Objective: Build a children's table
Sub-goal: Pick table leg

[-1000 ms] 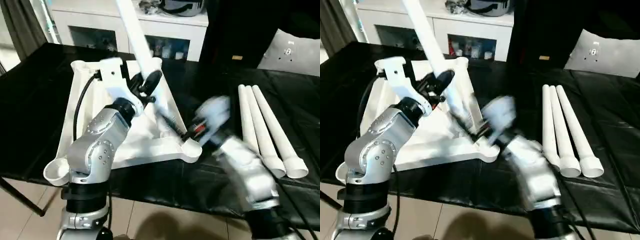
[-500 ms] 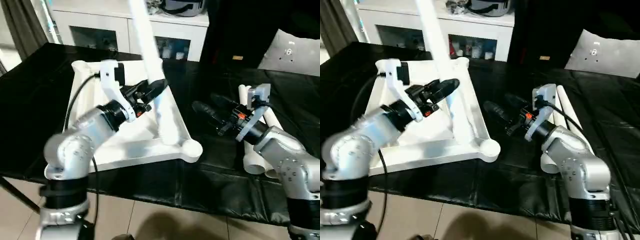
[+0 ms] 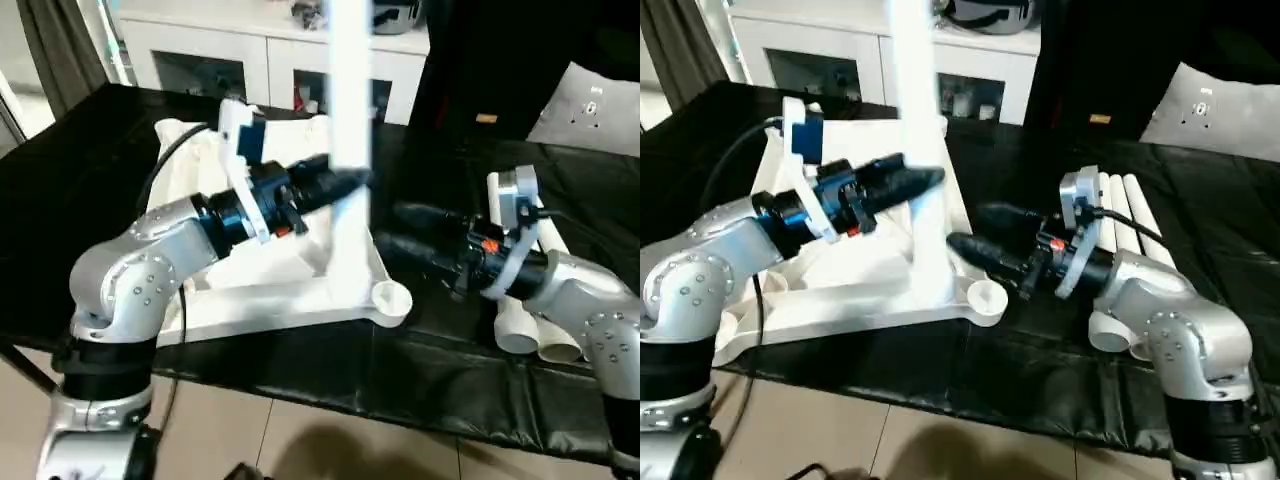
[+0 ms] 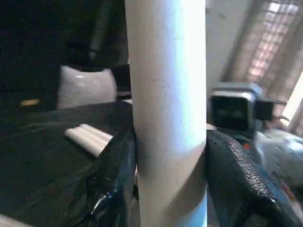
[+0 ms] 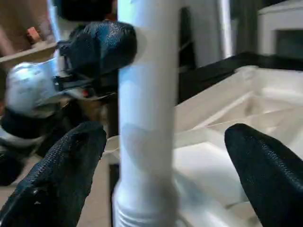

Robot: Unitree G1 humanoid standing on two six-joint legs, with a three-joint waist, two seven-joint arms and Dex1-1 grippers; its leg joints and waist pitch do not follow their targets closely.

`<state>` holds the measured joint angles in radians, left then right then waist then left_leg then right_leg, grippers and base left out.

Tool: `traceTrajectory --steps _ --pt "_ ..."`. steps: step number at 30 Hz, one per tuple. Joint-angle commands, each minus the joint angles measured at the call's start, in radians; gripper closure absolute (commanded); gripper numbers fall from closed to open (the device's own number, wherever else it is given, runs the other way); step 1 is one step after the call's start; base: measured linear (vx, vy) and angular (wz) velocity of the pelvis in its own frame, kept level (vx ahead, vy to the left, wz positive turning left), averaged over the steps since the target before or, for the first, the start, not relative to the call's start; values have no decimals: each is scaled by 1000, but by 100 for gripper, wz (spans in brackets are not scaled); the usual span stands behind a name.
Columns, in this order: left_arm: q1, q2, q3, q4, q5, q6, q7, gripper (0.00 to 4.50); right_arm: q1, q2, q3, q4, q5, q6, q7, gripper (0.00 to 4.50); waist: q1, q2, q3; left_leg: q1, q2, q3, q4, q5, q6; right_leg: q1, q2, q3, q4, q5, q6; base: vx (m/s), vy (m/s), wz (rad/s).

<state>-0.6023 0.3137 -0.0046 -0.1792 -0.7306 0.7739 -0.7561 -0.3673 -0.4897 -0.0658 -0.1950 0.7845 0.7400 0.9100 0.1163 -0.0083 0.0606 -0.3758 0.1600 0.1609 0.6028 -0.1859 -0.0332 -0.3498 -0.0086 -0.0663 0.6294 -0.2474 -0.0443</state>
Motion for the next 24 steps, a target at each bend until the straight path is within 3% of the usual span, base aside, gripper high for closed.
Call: traceTrajectory --steps 1,3,10,24 --pt "-37 5 -22 -5 11 -17 -39 263 -31 -23 22 -11 2 7 48 0 2 -14 -65 11 76 -25 -55 -28 52 39 -141 68 -83 -96 -96 0 0 0" --pt "-45 6 -32 1 16 -25 -51 263 -38 -29 37 -7 -11 3 63 0 2 -13 -65 11 77 -25 -56 -22 52 38 -140 68 -82 -93 -99 0 0 0" --pt "-69 -5 -49 31 33 -72 -80 263 -47 -54 98 4 -42 2 106 75 2 -21 -66 8 74 -22 -53 -19 57 40 -140 68 -82 -81 -95 0 0 0" --pt "-60 -6 -72 31 52 -98 -109 263 -37 -19 118 14 -53 -9 96 199 0 -22 -65 12 80 -24 -55 -16 53 40 -144 68 -74 -35 -133 0 0 0"
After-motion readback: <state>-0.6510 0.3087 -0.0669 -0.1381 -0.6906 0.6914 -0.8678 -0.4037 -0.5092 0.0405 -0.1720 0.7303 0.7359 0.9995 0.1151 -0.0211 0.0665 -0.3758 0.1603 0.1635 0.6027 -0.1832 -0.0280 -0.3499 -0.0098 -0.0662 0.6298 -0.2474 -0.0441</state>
